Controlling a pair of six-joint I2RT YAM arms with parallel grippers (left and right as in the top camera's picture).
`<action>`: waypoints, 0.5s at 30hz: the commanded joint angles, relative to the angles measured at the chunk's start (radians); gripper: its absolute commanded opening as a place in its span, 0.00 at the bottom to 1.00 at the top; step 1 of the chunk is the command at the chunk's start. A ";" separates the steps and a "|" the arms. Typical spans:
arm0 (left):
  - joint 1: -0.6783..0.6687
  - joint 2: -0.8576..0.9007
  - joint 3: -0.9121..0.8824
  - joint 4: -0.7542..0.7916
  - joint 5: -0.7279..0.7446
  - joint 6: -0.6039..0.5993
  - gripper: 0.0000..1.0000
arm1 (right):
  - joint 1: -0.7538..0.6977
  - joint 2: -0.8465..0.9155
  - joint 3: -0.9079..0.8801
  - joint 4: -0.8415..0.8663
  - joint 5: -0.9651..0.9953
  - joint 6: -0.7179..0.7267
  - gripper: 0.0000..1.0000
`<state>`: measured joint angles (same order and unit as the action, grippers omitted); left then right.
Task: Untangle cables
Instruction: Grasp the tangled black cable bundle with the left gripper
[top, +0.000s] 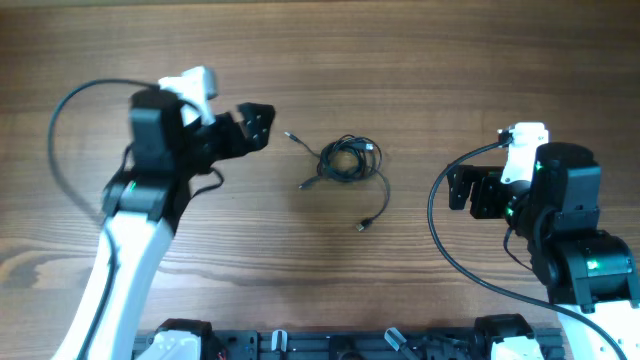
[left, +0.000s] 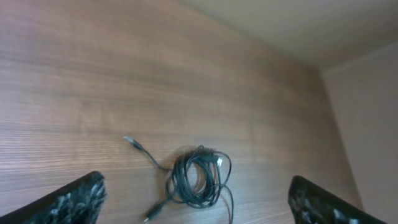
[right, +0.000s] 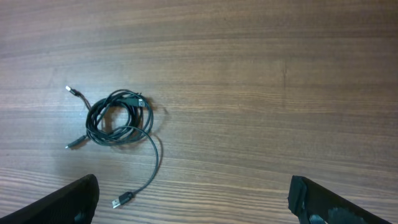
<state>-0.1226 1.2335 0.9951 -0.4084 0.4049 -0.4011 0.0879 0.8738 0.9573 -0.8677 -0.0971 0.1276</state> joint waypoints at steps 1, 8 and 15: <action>-0.101 0.164 0.067 -0.024 -0.093 -0.053 0.89 | -0.004 0.002 0.021 0.010 -0.015 0.011 1.00; -0.335 0.480 0.067 0.031 -0.225 -0.056 0.79 | -0.004 0.002 0.021 0.015 -0.015 0.011 1.00; -0.426 0.596 0.067 0.134 -0.271 -0.056 0.52 | -0.004 0.002 0.021 0.011 -0.015 0.014 1.00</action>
<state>-0.5224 1.8072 1.0485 -0.2810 0.1940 -0.4545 0.0879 0.8734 0.9577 -0.8585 -0.0971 0.1310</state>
